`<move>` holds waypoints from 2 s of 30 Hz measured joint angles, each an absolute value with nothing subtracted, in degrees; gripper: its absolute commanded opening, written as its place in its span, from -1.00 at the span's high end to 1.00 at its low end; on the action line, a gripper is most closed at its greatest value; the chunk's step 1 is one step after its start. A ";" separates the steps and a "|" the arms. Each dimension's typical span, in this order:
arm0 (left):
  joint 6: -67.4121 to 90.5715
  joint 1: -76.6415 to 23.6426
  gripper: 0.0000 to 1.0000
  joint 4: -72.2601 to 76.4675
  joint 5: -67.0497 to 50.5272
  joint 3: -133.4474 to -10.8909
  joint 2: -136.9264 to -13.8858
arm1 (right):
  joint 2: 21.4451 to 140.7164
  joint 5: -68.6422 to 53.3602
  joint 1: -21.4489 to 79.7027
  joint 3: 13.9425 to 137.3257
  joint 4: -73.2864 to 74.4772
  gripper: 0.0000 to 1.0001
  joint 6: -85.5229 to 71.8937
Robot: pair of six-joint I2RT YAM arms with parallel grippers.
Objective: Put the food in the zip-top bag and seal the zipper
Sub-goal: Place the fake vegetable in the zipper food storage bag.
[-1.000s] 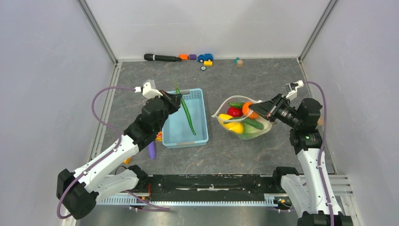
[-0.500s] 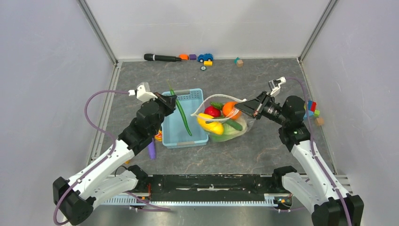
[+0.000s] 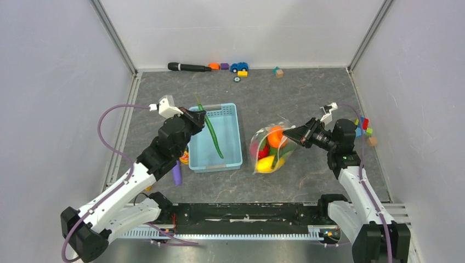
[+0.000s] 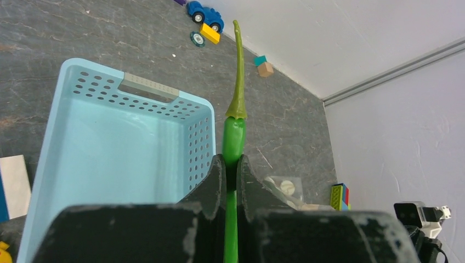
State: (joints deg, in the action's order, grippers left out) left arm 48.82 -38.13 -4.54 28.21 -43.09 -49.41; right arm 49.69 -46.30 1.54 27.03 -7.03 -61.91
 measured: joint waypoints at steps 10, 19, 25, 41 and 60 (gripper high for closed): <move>47.18 -45.76 0.96 4.62 28.47 -50.61 -57.91 | 51.18 -45.91 0.58 31.38 1.06 1.00 -54.78; 30.92 -55.37 0.95 27.00 18.83 -53.87 -67.37 | 49.98 -44.62 0.58 32.14 5.02 1.00 -53.67; 17.96 -58.57 0.96 41.32 -1.61 -53.82 -71.48 | 49.74 -44.75 0.58 32.88 5.87 1.00 -53.58; -16.36 -59.68 0.96 24.88 -54.30 -66.26 -83.88 | 49.32 -45.56 0.58 33.87 8.21 1.00 -52.73; -47.09 -58.61 0.96 1.76 -60.88 -66.19 -88.03 | 49.34 -46.92 0.58 37.78 13.52 1.00 -50.65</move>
State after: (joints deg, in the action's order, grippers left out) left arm -47.09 -58.61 1.76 -60.88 -66.19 -88.03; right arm 49.34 -46.92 0.58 37.78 13.52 -50.65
